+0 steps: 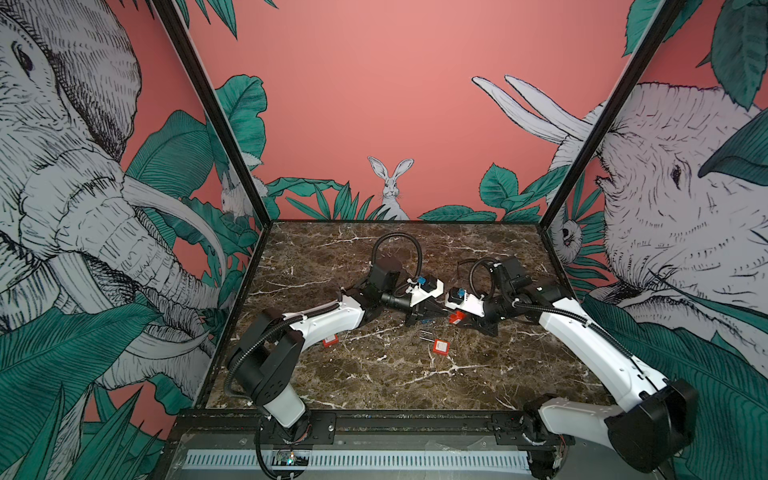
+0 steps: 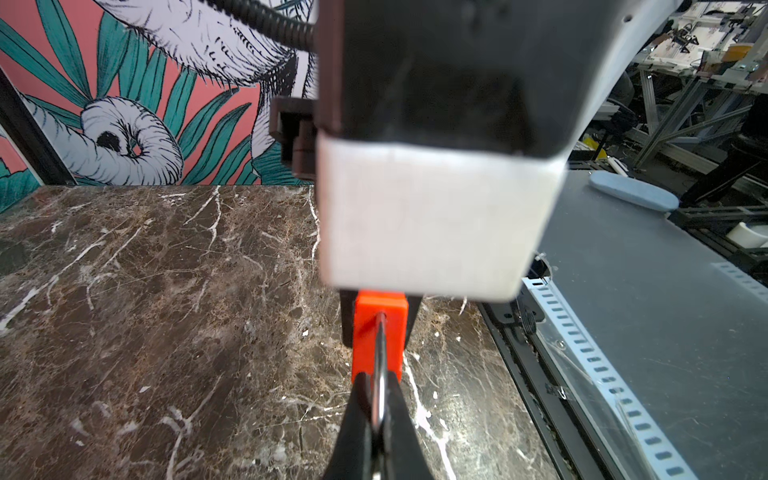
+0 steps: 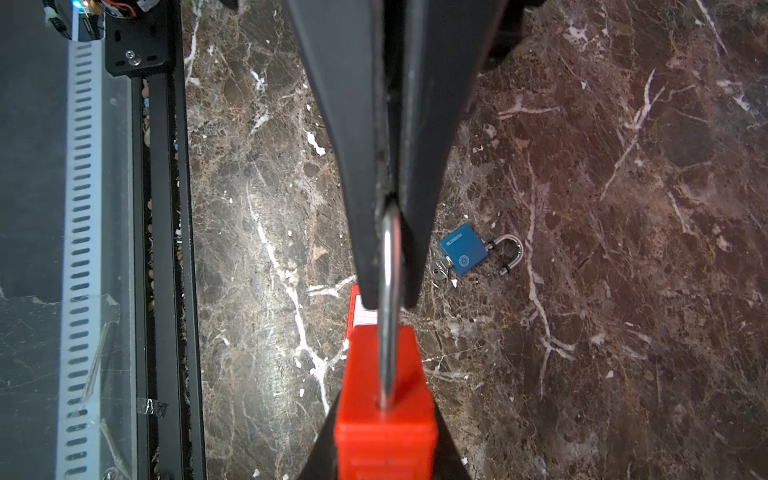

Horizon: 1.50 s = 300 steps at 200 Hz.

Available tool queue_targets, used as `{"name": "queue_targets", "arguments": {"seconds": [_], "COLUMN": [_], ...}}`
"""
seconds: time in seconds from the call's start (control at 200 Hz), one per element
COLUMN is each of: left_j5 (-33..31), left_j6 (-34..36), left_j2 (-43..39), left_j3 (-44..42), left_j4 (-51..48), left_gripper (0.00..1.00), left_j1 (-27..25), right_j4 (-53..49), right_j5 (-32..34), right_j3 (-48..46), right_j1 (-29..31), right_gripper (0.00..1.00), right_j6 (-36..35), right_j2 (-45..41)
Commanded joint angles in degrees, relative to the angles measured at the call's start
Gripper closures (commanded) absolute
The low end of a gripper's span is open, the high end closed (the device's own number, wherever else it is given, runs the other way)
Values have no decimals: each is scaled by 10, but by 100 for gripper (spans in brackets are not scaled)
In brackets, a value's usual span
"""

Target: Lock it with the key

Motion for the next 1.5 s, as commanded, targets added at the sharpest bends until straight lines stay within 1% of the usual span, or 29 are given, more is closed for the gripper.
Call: {"name": "queue_targets", "arguments": {"seconds": [0.0,0.065,0.105,0.125,0.16,0.195,0.25,0.345,0.42,0.515,0.575,0.62,0.64,0.715,0.77,0.805,0.87,0.955,1.055,1.206,1.226,1.326,1.496], "left_j5": [41,39,39,39,37,35,30,28,29,27,28,28,28,30,29,29,30,30,29,29,29,31,30], "left_j6": [-80,-99,-114,-123,-141,-159,-196,-250,-264,-271,-273,-274,-274,-274,-274,-276,-281,-281,-281,-277,-275,-271,-264], "left_j2": [-14,-13,-12,-10,-8,-5,-1,8,10,9,9,8,8,7,8,8,9,6,-3,-17,-19,-25,-32], "left_j3": [-21,-27,-30,-32,-36,-42,-56,-69,-71,-71,-71,-69,-69,-67,-65,-64,-63,-62,-66,-69,-69,-69,-67], "left_j4": [43,72,92,102,130,158,220,305,328,345,348,351,352,354,356,358,366,367,368,361,360,355,350], "left_gripper": [100,100,100,100,100,100,100,100,100,100,100,100,100,100,100,100,100,100,100,100,100,100,100], "left_j1": [-16,-13,-12,-11,-9,-4,3,16,21,25,27,29,29,32,32,32,32,32,35,35,51,58,64], "right_j4": [109,108,108,107,102,98,83,57,34,18,19,25,22,-19,-35,-20,9,8,23,67,74,120,235], "right_j5": [-68,-59,-54,-54,-55,-54,-56,-58,-60,-67,-81,-93,-97,-111,-137,-156,-169,-201,-244,-250,-252,-252,-257], "right_j3": [33,29,28,27,30,32,39,49,59,73,79,81,84,108,120,114,101,95,83,45,39,8,-56], "right_j1": [23,22,21,20,19,17,13,4,-7,-36,-62,-83,-96,-125,-146,-157,-169,-186,-197,-208,-210,-222,-236], "right_gripper": [90,81,71,69,61,57,51,47,45,44,43,42,42,44,46,47,50,52,54,54,53,52,50], "right_j6": [-54,-54,-53,-53,-52,-51,-51,-50,-49,-35,-15,13,26,32,44,73,128,142,186,233,239,280,389], "right_j2": [-6,-10,-14,-15,-17,-18,-20,-27,-37,-62,-80,-89,-92,-82,-74,-71,-66,-51,-42,-53,-56,-77,-125]}}
